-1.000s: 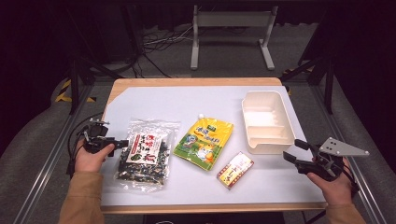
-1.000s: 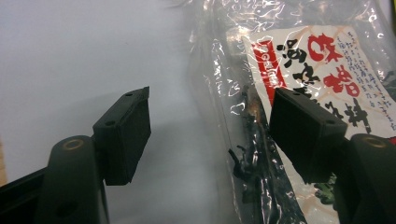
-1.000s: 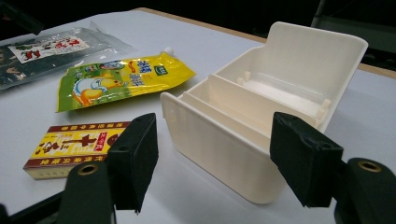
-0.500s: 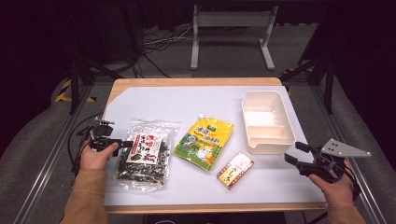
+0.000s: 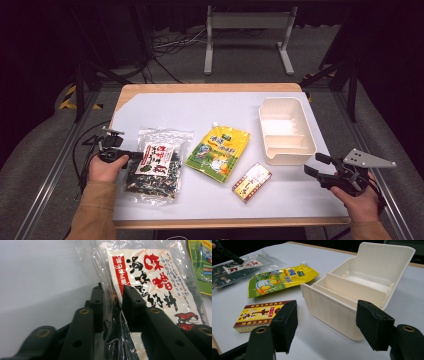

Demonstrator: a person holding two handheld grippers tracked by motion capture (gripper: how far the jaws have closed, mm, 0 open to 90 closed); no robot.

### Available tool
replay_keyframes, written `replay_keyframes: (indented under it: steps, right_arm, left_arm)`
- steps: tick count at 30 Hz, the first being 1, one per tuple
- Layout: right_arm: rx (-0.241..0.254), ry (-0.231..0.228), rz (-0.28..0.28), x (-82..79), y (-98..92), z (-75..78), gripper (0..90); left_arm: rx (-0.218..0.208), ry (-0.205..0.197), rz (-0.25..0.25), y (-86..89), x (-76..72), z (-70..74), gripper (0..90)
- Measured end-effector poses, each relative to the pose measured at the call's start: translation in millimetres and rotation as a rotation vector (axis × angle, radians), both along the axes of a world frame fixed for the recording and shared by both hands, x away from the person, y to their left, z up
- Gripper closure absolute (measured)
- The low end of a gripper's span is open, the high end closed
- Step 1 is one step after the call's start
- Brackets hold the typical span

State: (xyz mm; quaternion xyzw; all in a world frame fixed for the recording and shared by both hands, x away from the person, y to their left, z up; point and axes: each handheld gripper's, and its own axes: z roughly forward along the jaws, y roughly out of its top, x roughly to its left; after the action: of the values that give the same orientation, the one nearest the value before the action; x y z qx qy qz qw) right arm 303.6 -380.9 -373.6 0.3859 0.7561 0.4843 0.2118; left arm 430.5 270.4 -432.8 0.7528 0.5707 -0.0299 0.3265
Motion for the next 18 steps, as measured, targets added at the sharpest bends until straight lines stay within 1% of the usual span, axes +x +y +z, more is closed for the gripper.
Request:
replay_keyframes:
  steps: [1, 3, 6, 9, 10, 12, 13, 15, 17, 18]
  right_arm:
    - [0.000, 0.000, 0.002, 0.1, 0.3, 0.0, 34.8]
    - [-0.001, -0.002, 0.006, 0.2, 1.0, 0.2, 35.2]
    - [0.000, -0.002, 0.007, 0.6, 0.9, -0.1, 35.3]
    - [-0.003, -0.004, 0.007, 1.1, 0.3, -0.5, 35.6]
    - [-0.003, -0.001, 0.006, 1.0, 0.3, -0.4, 35.8]
    - [-0.005, -0.002, 0.006, 1.2, 0.2, -0.2, 36.3]
    - [-0.003, -0.002, 0.006, 1.2, 0.3, 0.0, 36.4]
    - [-0.004, -0.004, 0.006, 1.4, 0.3, 0.2, 36.5]
    - [-0.005, -0.003, 0.007, 1.4, 0.4, 0.4, 36.6]
    - [-0.006, -0.003, 0.008, 1.4, 0.5, 0.4, 36.7]
  left_arm:
    - [0.014, -0.010, 0.002, -1.6, -0.6, 0.8, 80.9]
    - [0.038, -0.023, -0.008, -3.5, -1.0, 2.3, 85.4]
    - [0.046, -0.026, -0.003, -5.4, -2.3, 3.7, 87.3]
    - [0.029, -0.028, -0.001, -3.2, -3.0, 4.3, 88.1]
    - [0.022, -0.035, 0.001, -2.1, -4.0, 5.7, 88.3]
    - [0.019, -0.049, 0.002, -0.8, -6.5, 9.2, 88.6]
    - [0.019, -0.049, 0.002, -0.8, -6.5, 9.2, 88.7]
    - [-0.011, -0.077, 0.004, 2.2, -11.4, 17.1, 88.7]
    - [-0.022, -0.104, 0.009, 4.7, -16.7, 25.2, 88.8]
    - [-0.020, -0.118, 0.007, 5.8, -19.2, 29.1, 88.8]
